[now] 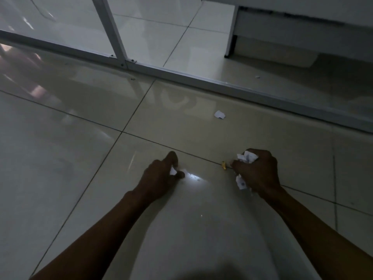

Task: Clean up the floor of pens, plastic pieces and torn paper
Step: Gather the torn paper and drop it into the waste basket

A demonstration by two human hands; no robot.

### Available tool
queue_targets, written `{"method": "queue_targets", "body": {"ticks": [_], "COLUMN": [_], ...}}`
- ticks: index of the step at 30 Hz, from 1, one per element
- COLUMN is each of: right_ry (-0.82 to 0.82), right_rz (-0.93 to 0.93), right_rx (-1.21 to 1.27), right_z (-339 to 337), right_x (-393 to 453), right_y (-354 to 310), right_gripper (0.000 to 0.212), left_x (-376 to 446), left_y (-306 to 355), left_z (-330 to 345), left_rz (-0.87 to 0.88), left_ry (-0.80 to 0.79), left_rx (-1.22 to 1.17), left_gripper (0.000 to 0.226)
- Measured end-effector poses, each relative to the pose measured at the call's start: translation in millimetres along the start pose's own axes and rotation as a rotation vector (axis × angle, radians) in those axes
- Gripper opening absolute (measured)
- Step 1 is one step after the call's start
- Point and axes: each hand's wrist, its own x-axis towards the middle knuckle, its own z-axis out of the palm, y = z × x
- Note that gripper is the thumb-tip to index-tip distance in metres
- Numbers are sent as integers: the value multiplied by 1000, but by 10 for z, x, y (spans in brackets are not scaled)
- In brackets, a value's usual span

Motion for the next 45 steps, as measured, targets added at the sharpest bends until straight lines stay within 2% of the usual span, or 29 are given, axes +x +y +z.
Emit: {"method": "queue_targets", "body": {"ticks": [2,4,7,9,13,17,20,22,24,26,29,33,35,37,38,41,45], "right_ry": [-2,-9,9,28,73,67,52,44,75,104,134,105,107,91,68,29,16], "right_rz": [-38,-41,-23,-39,-94,-156,-119,-103,-82,-41,25,155,137,80,64,37,-18], "right_rx": [-95,-158,-255,-344,-445,-523,-427,-339,-258,-155,-24,99,63,-29,-64,-217,-406], "right_z": [17,53,151,221,268,275,272,253,222,183,130,132,160,185,200,286,402], "right_x": [-37,-68,-85,-96,-129,-148,-127,-81,4,109,329,718,876,1013,1075,1277,1403], "right_y": [1,5,45,61,27,-38,-103,-124,-132,-186,-304,-375,-398,-438,-471,-512,-543], "right_gripper": [25,9,21,29,23,18,17,29,38,40,41,33,28,17,9,27,29], "left_x": [-23,-34,-110,-147,-116,-109,-54,-12,30,105,315,686,853,969,1011,1118,1181], "left_y": [28,-3,10,47,195,250,283,338,357,327,302,285,282,304,325,297,300], "left_z": [45,68,88,120,125,153,184,180,148,91,17,-77,-112,-133,-149,-149,-171], "left_rz": [-6,54,178,192,117,49,5,-30,-38,-37,-32,-191,-295,-399,-442,-434,-396], "left_ry": [-74,-37,66,97,118,15,-96,-131,-134,-97,152,419,439,410,397,390,384], "left_rx": [56,142,159,126,142,272,464,482,427,270,-74,-254,-319,-444,-489,-542,-559], "left_gripper": [29,36,45,50,56,65,44,20,11,13,30,22,21,6,9,21,21]}}
